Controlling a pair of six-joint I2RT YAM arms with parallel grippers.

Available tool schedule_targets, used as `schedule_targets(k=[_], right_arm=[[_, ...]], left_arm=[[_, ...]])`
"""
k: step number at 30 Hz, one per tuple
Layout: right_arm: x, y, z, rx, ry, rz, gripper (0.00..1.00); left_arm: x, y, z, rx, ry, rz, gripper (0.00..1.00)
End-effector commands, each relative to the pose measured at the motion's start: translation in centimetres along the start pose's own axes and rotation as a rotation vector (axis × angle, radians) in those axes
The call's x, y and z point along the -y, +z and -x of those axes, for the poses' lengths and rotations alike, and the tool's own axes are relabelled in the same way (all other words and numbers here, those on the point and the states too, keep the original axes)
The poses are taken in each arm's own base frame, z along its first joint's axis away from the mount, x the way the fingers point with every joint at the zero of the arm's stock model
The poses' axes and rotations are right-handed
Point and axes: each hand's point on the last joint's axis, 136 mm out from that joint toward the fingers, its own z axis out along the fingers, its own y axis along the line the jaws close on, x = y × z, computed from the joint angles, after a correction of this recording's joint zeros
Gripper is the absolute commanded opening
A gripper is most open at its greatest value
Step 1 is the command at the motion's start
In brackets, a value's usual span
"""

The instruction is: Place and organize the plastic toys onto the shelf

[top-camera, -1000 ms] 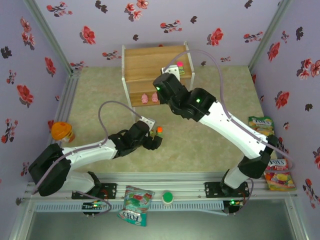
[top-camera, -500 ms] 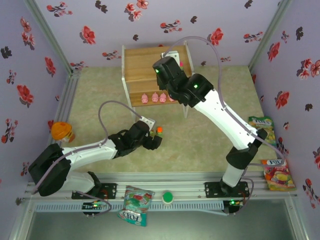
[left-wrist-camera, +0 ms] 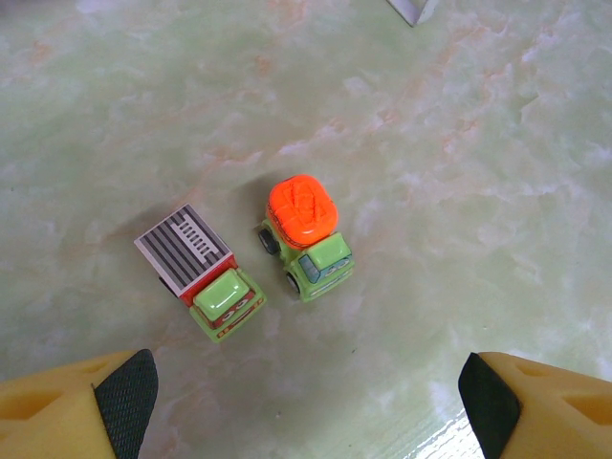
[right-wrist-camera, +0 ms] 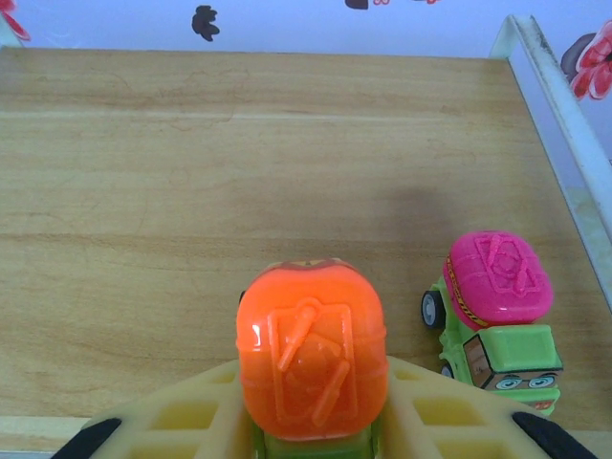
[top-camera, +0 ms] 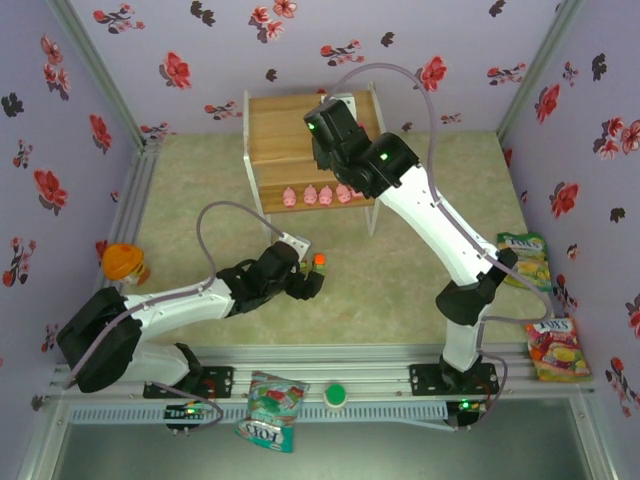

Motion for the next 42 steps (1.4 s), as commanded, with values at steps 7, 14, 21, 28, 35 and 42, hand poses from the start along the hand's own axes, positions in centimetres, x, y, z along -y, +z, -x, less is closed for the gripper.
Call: schedule_targets(k=[7, 14, 21, 28, 35, 42], right_arm=[[0.2, 0.8, 0.3, -0.013, -0.009, 0.011, 0.33], [0.1, 1.3, 0.0, -0.027, -0.017, 0.004, 0.34], [0.5, 1.8, -0.2, -0.036, -0.013, -0.007, 0.34], [0.9, 2.2, -0.6, -0.049, -0.011, -0.025, 0.34], [1.1, 2.2, -1.0, -0.056, -0.011, -0.033, 0.35], [1.4, 2.4, -1.4, -0.064, -0.008, -0.042, 0.35]], left_arm=[[0.0, -0.3, 0.2, 0.019, 0.019, 0.004, 0.87], [0.0, -0.3, 0.1, 0.016, 0.020, 0.009, 0.87], [0.0, -0.4, 0.2, 0.018, 0.019, 0.008, 0.87], [-0.1, -0.4, 0.3, 0.020, 0.020, 0.010, 0.87], [-0.1, -0.5, 0.2, 0.019, 0.021, 0.010, 0.87], [-0.1, -0.5, 0.2, 0.018, 0.021, 0.010, 0.87]])
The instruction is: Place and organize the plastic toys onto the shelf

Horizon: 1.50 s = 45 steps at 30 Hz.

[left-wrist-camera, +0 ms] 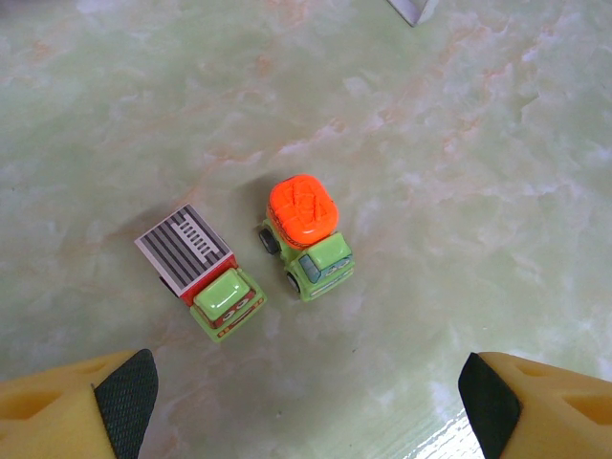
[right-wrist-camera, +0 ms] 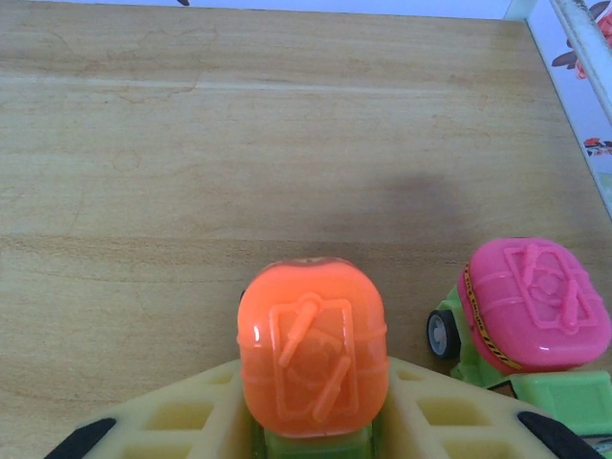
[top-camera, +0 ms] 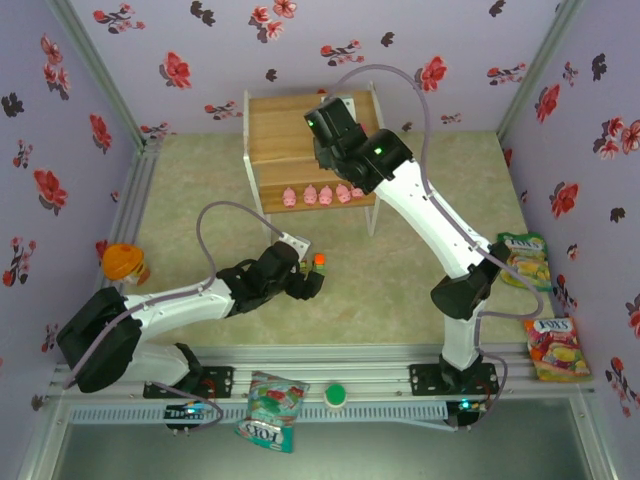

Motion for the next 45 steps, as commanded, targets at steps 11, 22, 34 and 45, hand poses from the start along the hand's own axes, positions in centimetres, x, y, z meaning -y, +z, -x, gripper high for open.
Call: schedule_targets(k=[11, 22, 34, 45], right_arm=[[1.0, -0.4, -0.2, -0.004, 0.013, -0.017, 0.44], [0.9, -1.1, 0.4, 0.012, 0.011, -0.007, 0.45], [0.6, -2.7, 1.7, 0.056, 0.004, 0.005, 0.46], [0.5, -4.6, 2.3, 0.092, -0.010, 0.004, 0.46]], left_arm=[[-0.1, -0.6, 0.3, 0.023, 0.020, 0.009, 0.87], [-0.1, -0.5, 0.2, 0.020, 0.020, 0.010, 0.87], [-0.1, -0.4, 0.3, 0.020, 0.019, 0.010, 0.87], [-0.4, -0.5, 0.3, 0.025, 0.015, 0.029, 0.87]])
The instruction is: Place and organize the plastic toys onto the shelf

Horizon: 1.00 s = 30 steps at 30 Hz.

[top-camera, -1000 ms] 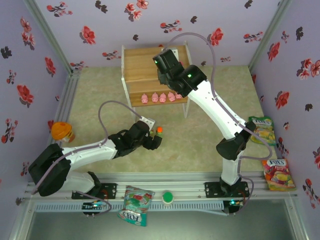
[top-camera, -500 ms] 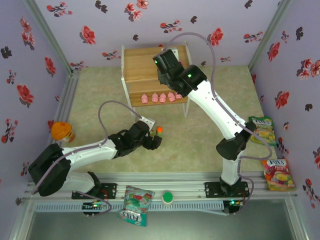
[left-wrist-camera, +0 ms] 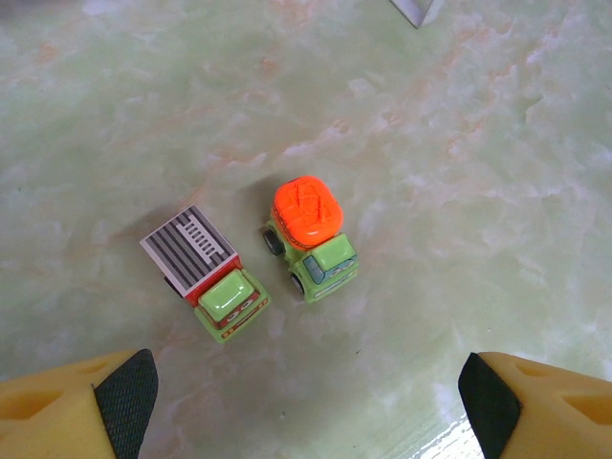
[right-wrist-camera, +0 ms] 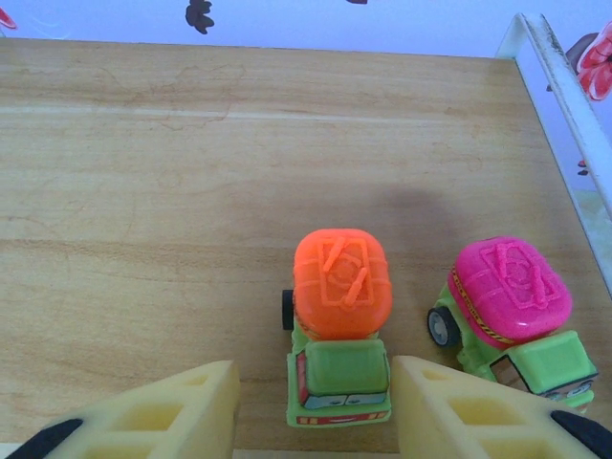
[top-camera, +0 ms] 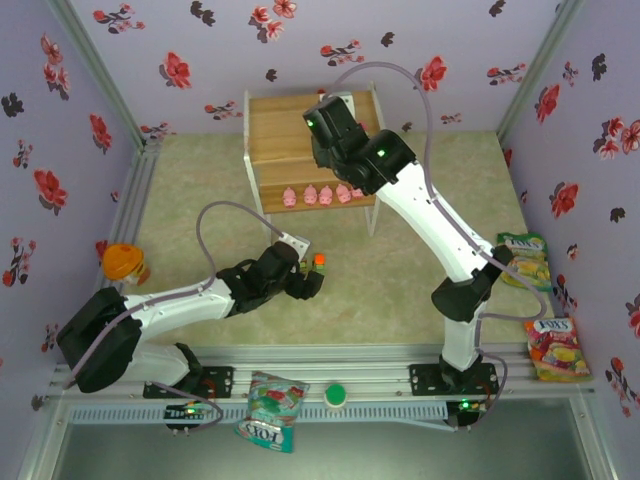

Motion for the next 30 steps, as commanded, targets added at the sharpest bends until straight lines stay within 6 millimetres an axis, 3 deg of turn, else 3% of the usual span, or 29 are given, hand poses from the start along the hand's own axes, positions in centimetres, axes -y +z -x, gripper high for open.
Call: schedule_targets(k=[1, 14, 23, 30], right_arm=[[1.2, -2.8, 1.6, 0.054, -0.003, -0.014, 0.46], [1.1, -6.0, 1.3, 0.093, -0.018, -0.009, 0.46], [0.8, -7.3, -0.9, 0.078, -0.021, 0.006, 0.46], [0.6, -7.1, -3.8, 0.041, -0.016, 0.019, 0.46]], left_arm=[[-0.4, -0.6, 0.3, 0.025, 0.014, 0.026, 0.87], [-1.7, -0.8, 0.5, 0.036, 0.011, 0.099, 0.87], [-2.8, -1.1, 0.6, 0.048, -0.018, 0.137, 0.86], [-4.0, -1.4, 0.5, 0.054, -0.049, 0.169, 0.87]])
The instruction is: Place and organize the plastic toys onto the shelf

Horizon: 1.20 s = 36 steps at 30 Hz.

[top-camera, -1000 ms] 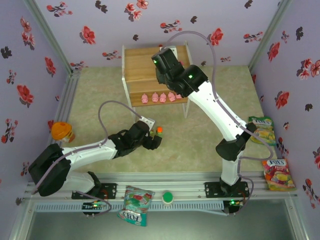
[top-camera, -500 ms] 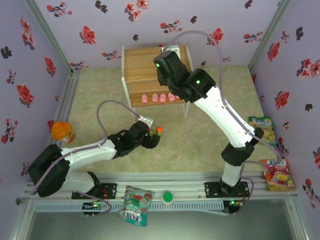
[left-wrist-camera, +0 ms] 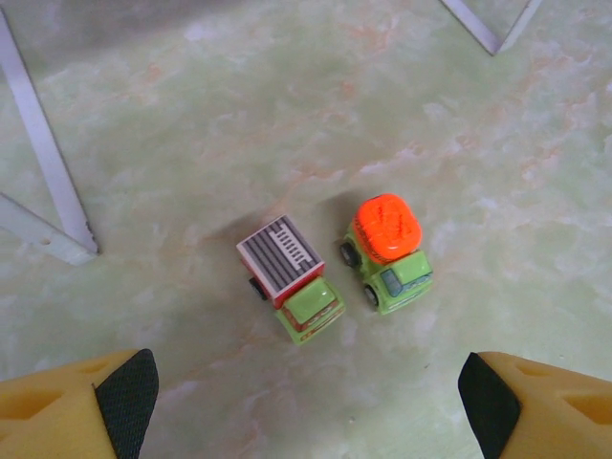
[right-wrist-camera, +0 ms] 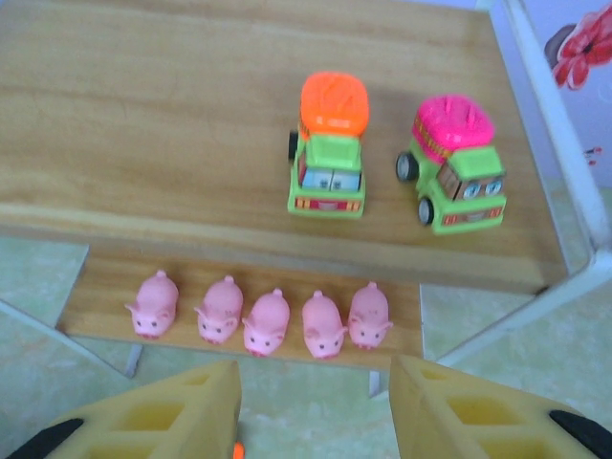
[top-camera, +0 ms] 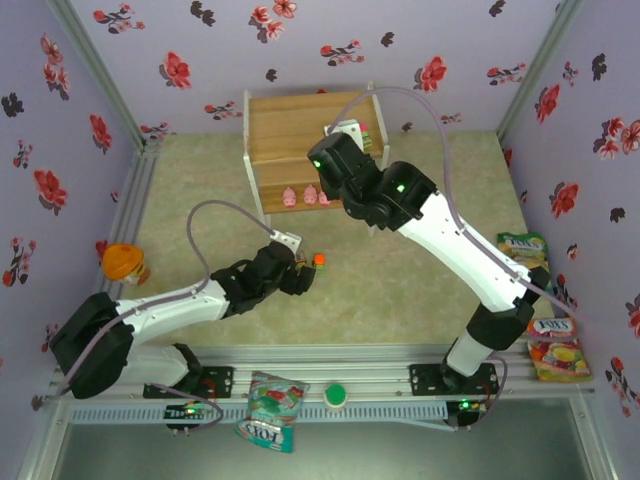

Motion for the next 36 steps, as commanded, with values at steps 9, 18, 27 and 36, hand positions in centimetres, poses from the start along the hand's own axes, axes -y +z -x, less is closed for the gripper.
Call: schedule_targets(k=[9, 18, 27, 36], right_arm=[[-0.4, 0.4, -4.1, -0.027, 0.081, 0.019, 0.45], [-0.6, 2.2, -8.6, -0.100, 0.126, 0.026, 0.44], [-0.3, 3.6, -13.4, -0.167, 0.171, 0.026, 0.42], [0.2, 4.6, -17.0, -0.211, 0.201, 0.023, 0.39]], left_arm=[[-2.7, 0.0, -0.4, -0.009, -0.077, 0.082, 0.86], [-3.3, 0.4, -0.8, -0.034, -0.096, 0.104, 0.83], [-3.5, 1.1, -1.6, -0.075, -0.115, 0.126, 0.80], [-3.5, 1.8, -2.2, -0.120, -0.142, 0.153, 0.73]])
